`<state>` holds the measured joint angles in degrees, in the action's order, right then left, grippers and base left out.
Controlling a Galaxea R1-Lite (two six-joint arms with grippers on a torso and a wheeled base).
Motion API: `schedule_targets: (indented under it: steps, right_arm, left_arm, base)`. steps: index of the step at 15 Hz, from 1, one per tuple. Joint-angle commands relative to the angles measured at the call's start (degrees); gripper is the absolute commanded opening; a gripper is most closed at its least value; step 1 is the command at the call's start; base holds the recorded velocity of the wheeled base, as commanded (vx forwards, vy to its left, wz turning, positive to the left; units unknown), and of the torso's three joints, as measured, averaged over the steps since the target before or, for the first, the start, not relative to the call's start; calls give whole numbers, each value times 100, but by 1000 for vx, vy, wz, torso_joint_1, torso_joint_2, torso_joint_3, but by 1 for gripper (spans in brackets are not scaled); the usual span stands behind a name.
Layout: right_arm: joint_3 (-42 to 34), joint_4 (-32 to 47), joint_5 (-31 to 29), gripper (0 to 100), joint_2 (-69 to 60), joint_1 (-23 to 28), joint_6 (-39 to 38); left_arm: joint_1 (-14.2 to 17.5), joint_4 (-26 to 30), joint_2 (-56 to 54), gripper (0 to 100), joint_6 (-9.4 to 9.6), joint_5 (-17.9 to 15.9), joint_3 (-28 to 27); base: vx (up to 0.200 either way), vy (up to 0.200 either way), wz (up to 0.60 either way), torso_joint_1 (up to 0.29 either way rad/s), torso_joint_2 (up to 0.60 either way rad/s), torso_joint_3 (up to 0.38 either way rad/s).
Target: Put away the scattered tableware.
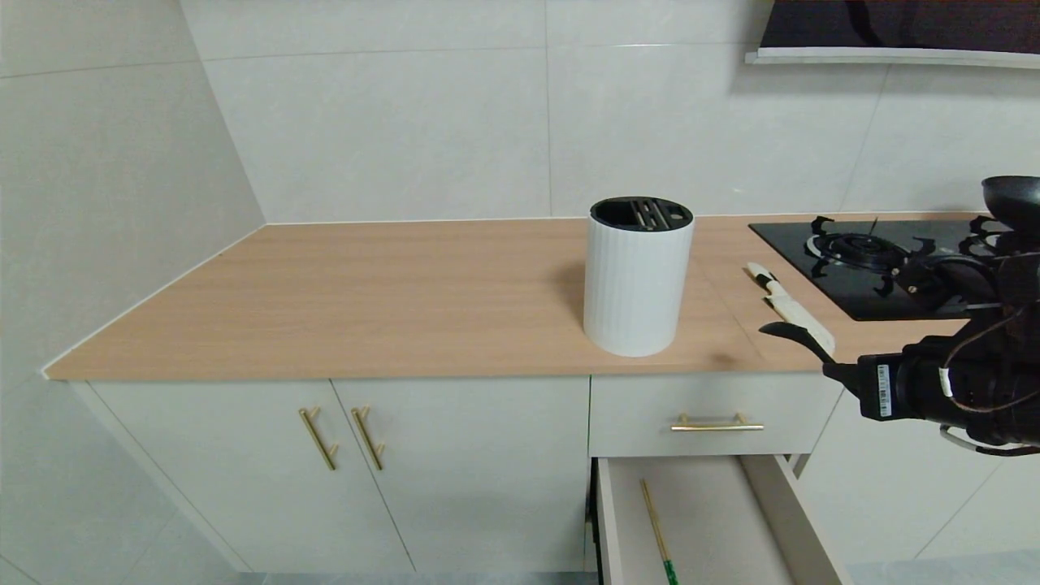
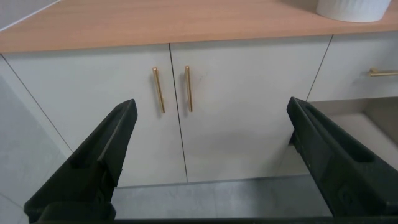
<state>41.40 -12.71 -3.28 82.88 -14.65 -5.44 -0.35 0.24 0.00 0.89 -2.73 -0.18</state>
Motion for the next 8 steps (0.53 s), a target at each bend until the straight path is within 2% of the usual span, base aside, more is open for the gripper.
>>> schedule_targets:
  steps: [1, 4, 8]
  right_arm:
    - [0, -12, 3, 0, 158, -20, 8]
    - [0, -29, -6, 0, 316, -20, 69]
    - [-9, -29, -6, 0, 316, -82, 69]
  left_arm:
    - [0, 2, 9, 100, -1, 1, 1]
    - [0, 2, 9, 100, -1, 1, 1]
    - [0, 2, 9, 100, -1, 1, 1]
  base:
    - [0, 0, 0, 0, 0, 0]
    - [0, 0, 0, -47, 99, 63]
    - [0, 0, 0, -188, 447, 251]
